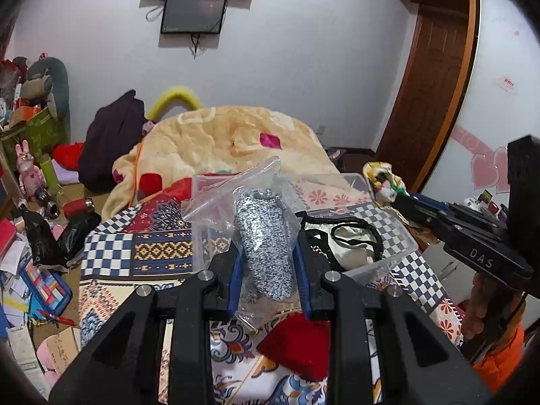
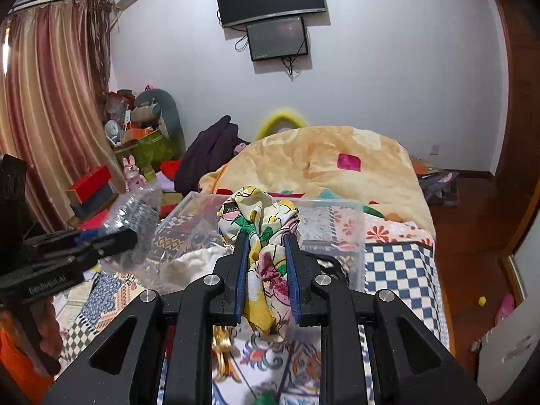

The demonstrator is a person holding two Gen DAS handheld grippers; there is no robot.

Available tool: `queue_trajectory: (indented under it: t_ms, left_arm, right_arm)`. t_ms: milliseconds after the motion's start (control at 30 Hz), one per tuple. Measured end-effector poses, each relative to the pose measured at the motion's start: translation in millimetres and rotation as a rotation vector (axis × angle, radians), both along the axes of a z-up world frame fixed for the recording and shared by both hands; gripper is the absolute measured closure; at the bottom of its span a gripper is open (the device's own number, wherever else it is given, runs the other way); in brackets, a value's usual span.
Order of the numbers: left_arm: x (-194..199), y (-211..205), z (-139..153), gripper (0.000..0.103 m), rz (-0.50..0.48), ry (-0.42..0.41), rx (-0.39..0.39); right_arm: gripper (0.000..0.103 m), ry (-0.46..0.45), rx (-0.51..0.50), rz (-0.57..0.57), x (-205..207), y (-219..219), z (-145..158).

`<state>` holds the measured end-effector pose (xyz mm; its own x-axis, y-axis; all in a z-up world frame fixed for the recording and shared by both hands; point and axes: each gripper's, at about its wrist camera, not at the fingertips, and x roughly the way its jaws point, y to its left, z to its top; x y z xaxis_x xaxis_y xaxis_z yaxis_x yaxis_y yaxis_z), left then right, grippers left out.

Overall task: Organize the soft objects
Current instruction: 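Move both items into the clear plastic box and open both tools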

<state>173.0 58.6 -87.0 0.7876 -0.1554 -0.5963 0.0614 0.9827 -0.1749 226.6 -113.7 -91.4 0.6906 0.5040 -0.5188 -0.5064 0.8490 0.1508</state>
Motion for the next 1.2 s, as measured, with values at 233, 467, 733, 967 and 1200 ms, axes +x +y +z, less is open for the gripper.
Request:
queue_trajectory:
  t_ms: [233,467,733,967,1200]
  left_arm:
    - [29.6,-2.4,-19.3,0.075,-0.019,0.070,-0.002]
    - [52.1,-7.1,-37.0,0.075,-0.031,0.136,0.024]
    - [59.4,-9.2,-47.8,0.067,-0.044,0.188,0.038]
    - [38.1,-8.0,-22.2,0.045,-0.038,0.112,0.040]
    - [-7.9,-7.5,17.8,0.034,-0.040,-0.003,0.060]
  right_arm:
    - [0.084,0.040,-0.064,0.039,17.7,19.8,-10.5]
    - [0.082,0.093,-0.153,0.079,27.3,41.9,-31.9]
    - [0.073,0.128,-0.202,0.096,29.8,46.2,-41.0]
    - [0.053,0.083,-0.176,0.072,18.4,28.7,-24.6]
    - [0.034,-0.029,-0.155,0.037,-12.7,4.9,4.4]
